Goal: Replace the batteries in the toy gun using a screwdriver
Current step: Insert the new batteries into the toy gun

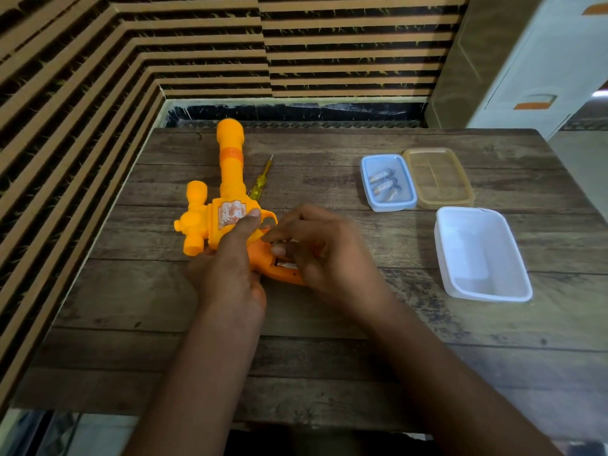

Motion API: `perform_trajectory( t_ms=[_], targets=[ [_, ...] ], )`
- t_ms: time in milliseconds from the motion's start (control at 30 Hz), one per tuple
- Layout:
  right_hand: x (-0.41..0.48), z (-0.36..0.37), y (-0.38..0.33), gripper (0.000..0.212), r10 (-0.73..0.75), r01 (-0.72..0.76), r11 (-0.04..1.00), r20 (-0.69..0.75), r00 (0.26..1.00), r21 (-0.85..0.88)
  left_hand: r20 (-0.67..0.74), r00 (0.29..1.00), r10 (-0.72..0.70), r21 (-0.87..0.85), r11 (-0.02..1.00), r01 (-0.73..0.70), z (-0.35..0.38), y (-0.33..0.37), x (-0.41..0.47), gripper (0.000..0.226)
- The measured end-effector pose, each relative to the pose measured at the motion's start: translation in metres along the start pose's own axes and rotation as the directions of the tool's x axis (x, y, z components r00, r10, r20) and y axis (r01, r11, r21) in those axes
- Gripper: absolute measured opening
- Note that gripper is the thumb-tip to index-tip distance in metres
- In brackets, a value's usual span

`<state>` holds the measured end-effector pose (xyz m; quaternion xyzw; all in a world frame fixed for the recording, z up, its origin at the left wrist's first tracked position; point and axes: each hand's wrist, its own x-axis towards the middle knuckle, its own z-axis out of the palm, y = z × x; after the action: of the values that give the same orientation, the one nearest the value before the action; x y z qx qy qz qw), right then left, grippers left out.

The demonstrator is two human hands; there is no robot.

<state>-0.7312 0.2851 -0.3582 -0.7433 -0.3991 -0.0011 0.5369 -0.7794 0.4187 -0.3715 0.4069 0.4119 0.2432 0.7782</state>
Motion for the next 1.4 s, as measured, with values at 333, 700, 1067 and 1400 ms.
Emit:
perform_trajectory(
  t_ms=[333,700,1067,1400],
  targets=[
    [0.001,0.000,-0.009,0.005,0.322,-0.319,0.943,-0.021,0.946,0.098,-0.041,0.999,-0.012,-0.025,1.000,0.011,0.002,0.001,0.000,0.051],
    [0.002,-0.002,-0.019,0.012,0.630,-0.579,0.679,0.046,0.775,0.451,-0.116,0.993,-0.003,-0.021,1.000,0.000,0.011,0.004,-0.016,0.037],
    [0.001,-0.001,-0.022,0.018,0.684,-0.635,0.636,0.061,0.727,0.438,-0.131,0.991,0.014,-0.032,0.999,-0.018,0.010,0.005,-0.015,0.030],
    [-0.012,-0.056,-0.024,0.011,0.463,-0.445,0.867,0.033,0.886,-0.223,-0.133,0.990,-0.037,-0.004,0.999,0.036,0.008,0.009,-0.009,0.049]
  ],
)
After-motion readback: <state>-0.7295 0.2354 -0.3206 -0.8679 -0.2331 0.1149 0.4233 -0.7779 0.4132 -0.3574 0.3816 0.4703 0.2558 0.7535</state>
